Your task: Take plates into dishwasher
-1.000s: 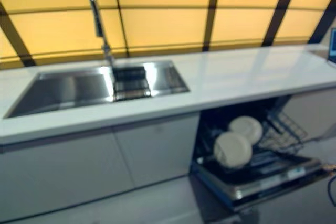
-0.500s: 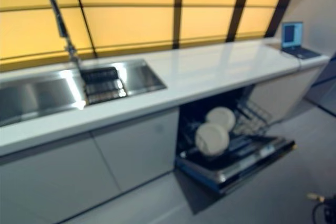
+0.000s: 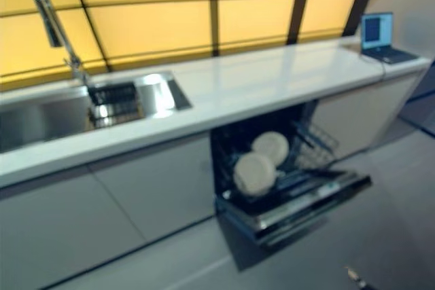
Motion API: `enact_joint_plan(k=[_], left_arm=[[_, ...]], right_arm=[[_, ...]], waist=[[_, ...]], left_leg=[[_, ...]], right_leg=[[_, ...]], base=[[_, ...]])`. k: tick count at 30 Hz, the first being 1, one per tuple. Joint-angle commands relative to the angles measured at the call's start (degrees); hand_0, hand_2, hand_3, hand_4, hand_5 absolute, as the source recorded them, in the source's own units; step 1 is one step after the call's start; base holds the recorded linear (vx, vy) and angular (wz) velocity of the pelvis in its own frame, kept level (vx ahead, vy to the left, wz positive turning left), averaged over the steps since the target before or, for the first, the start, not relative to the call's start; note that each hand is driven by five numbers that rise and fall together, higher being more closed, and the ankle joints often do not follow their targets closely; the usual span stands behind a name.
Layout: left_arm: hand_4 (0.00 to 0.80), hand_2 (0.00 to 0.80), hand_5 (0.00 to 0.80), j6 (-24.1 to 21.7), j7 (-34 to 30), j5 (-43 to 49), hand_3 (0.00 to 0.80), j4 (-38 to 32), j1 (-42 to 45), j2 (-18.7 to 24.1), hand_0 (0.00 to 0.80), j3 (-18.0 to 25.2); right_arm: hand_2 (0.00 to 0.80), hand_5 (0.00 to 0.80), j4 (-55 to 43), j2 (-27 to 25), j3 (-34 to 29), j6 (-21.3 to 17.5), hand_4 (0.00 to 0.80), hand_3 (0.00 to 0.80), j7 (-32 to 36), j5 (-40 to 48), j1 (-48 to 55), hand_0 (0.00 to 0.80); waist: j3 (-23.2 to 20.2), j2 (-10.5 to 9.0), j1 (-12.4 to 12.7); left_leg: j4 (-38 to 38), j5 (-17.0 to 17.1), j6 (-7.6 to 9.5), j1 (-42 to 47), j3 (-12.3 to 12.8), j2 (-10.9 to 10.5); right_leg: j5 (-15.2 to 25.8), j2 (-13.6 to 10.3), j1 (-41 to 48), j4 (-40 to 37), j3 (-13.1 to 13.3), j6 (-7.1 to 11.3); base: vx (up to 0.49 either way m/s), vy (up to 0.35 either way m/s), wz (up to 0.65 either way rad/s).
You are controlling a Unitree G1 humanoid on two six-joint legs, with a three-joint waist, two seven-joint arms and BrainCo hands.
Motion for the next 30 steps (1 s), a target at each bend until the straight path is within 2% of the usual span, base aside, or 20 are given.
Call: enact_joint_plan(k=[1,5,8,13,15,17,18,20,21,22,23,24,25,26,27,28,30], left_arm=[[0.000,0.000,0.000,-1.61,-1.81,-2.40,0.000,0.97,-1.08,3.18,0.000,-0.28],[0.000,0.000,0.000,0.16,-2.72,-5.78,0.000,-0.30,0.52,2.73,0.000,1.12],[0.000,0.000,0.000,1.35,-2.68,-7.55,0.000,-0.76,1.48,2.45,0.000,2.23],[0.000,0.000,0.000,2.14,-3.40,-6.53,0.000,-1.33,2.24,1.56,0.000,2.81],[0.000,0.000,0.000,2.09,-3.26,-7.36,0.000,-2.08,2.33,0.70,0.000,1.75],[0.000,0.000,0.000,1.99,-2.99,-8.31,0.000,-2.12,2.56,0.45,0.000,1.29],[0.000,0.000,0.000,1.68,-3.25,-9.02,0.000,-2.18,2.90,0.07,0.000,1.29],[0.000,0.000,0.000,1.68,-3.58,-9.57,0.000,-2.41,3.15,-0.61,0.000,1.03],[0.000,0.000,0.000,1.38,-4.32,-8.07,0.000,-2.29,2.94,-1.57,0.000,1.28],[0.000,0.000,0.000,1.35,-4.51,-7.48,0.000,-2.29,2.72,-1.86,0.000,1.35],[0.000,0.000,0.000,1.76,-5.17,-6.29,0.000,-2.61,1.90,-2.61,0.000,0.81],[0.000,0.000,0.000,1.91,-5.85,-6.43,0.000,-2.79,1.25,-3.31,0.000,-0.17],[0.000,0.000,0.000,1.73,-6.64,-6.66,0.000,-2.98,1.27,-3.92,0.000,-0.74],[0.000,0.000,0.000,1.79,-7.08,-6.73,0.000,-3.14,1.39,-4.26,0.000,-1.01],[0.000,0.000,0.000,1.90,-7.28,-7.85,0.000,-3.34,1.88,-4.73,0.000,-1.74],[0.000,0.000,0.000,1.89,-7.22,-8.63,0.000,-3.31,2.23,-4.47,0.000,-1.50],[0.000,0.000,0.000,2.27,-6.34,-7.77,0.000,-3.72,2.30,-3.33,0.000,-0.67]], right_arm=[[0.000,0.000,2.73,1.42,-2.17,-3.92,0.000,0.000,1.88,3.87,-3.48,0.000],[0.000,0.000,3.91,3.23,-2.97,-6.05,0.000,0.000,4.80,7.85,-3.72,0.000],[0.000,0.000,4.07,4.60,-4.12,-6.39,0.000,0.000,5.27,13.04,-4.02,0.000],[0.000,0.000,4.14,5.75,-5.09,-9.46,0.000,0.000,3.77,14.50,-4.75,0.000],[0.000,0.000,3.68,5.88,-4.48,-10.75,0.000,0.000,3.42,16.52,-5.98,0.000],[0.000,0.000,3.71,6.01,-4.22,-10.73,0.000,0.000,3.65,17.29,-6.35,0.000],[0.000,0.000,3.73,6.08,-4.14,-11.04,0.000,0.000,3.88,17.86,-6.50,0.000],[0.000,0.000,3.56,6.45,-3.92,-10.84,0.000,0.000,4.77,20.08,-6.79,0.000],[0.000,0.000,3.10,6.77,-4.15,-10.74,0.000,0.000,5.42,20.69,-6.65,0.000],[0.000,0.000,2.80,6.89,-4.32,-10.76,0.000,0.000,5.84,21.14,-6.54,0.000],[0.000,0.000,1.89,7.06,-4.48,-11.30,0.000,0.000,6.32,23.07,-6.24,0.000],[0.000,0.000,1.58,6.76,-4.33,-11.98,0.000,0.000,6.14,23.68,-6.72,0.000],[0.000,0.000,1.78,6.16,-3.88,-12.00,0.000,0.000,5.98,22.91,-7.72,0.000],[0.000,0.000,1.89,5.90,-3.54,-12.17,0.000,0.000,5.69,22.47,-8.43,0.000],[0.000,0.000,1.94,5.71,-2.69,-11.93,0.000,0.000,5.29,22.44,-9.74,0.000],[0.000,0.000,2.11,5.70,-2.62,-11.27,0.000,0.000,5.69,21.89,-10.15,0.000],[0.000,0.000,2.29,6.18,-2.42,-10.98,0.000,0.000,6.52,22.03,-9.72,0.000]], waist=[[-0.27,-2.23,-0.09],[-0.33,-0.77,0.51],[-0.40,0.06,0.85],[-0.07,1.42,1.51],[0.55,2.41,2.25],[0.82,2.79,2.52],[0.95,3.02,2.74],[1.10,2.93,2.98],[1.29,2.99,2.50],[1.41,3.10,2.27],[2.33,2.98,1.87],[3.14,2.28,2.31],[3.41,2.30,3.04],[3.37,2.47,3.41],[3.27,2.75,3.98],[3.01,2.59,4.48],[2.95,2.41,4.87]], left_leg=[[-0.99,-0.26,3.82,1.39,-0.81,-1.74],[-3.56,0.78,3.63,2.33,-2.01,-2.31],[-4.16,1.21,3.50,1.90,-2.60,-2.37],[-4.34,2.18,3.29,0.11,-3.55,-2.61],[-4.34,3.43,3.01,-2.08,-4.36,-2.54],[-4.34,4.28,2.85,-3.20,-4.93,-2.41],[-4.34,5.70,2.32,-4.67,-5.07,-1.83],[-4.34,7.53,1.52,-6.51,-4.40,-0.95],[-4.34,8.53,1.22,-7.02,-1.09,-0.75],[-4.29,8.82,1.26,-6.77,0.46,-1.12],[-0.30,7.02,1.92,-6.83,3.80,-3.90],[5.12,3.02,3.38,-9.18,2.88,-8.07],[5.60,1.26,4.61,-10.25,0.98,-10.79],[4.39,1.42,5.20,-10.21,-0.09,-11.55],[1.46,2.31,6.29,-9.19,-2.41,-12.12],[0.54,2.06,7.98,-7.96,-3.36,-13.30],[-0.29,2.10,9.40,-6.93,-3.29,-13.35]], right_leg=[[4.51,-3.71,-5.69,3.24,2.58,1.98],[3.52,-3.20,-5.11,3.25,1.91,2.03],[2.71,-2.87,-4.97,3.34,1.12,1.89],[1.21,-2.24,-5.27,3.90,-0.38,1.20],[-0.11,-1.48,-6.20,4.94,-1.93,0.00],[-0.94,-0.69,-6.53,5.52,-2.34,-0.72],[-1.30,0.36,-6.09,4.59,-3.08,-1.88],[-1.18,1.75,-4.88,2.24,-3.64,-2.77],[-1.01,2.98,-4.03,1.02,-4.17,-3.35],[-0.97,3.31,-3.87,0.85,-4.43,-3.54],[-1.02,3.47,-3.08,0.51,-5.28,-4.26],[-0.23,2.68,-3.08,-0.01,-5.75,-4.68],[-0.14,2.67,-3.25,0.08,-5.72,-4.53],[-0.22,2.93,-3.55,0.42,-5.43,-4.45],[-0.62,3.56,-4.19,1.61,-4.37,-4.43],[-1.47,4.09,-4.71,3.84,-3.66,-4.58],[-2.93,4.72,-5.77,8.99,-3.73,-4.63]], base=[[0.007,-0.072,0.17],[0.008,-0.073,0.11],[-0.016,-0.075,0.10],[-0.068,-0.073,0.08],[-0.157,-0.098,0.16],[-0.091,-0.089,0.19],[-0.063,-0.088,0.15],[-0.057,-0.078,0.17],[-0.059,-0.060,0.18],[-0.108,-0.094,0.30],[-0.183,-0.070,0.84],[-0.222,-0.005,1.38],[-0.172,0.088,1.24],[-0.031,0.140,0.53],[0.050,0.076,-0.21],[0.072,0.034,-0.39],[0.045,-0.054,-0.65]])
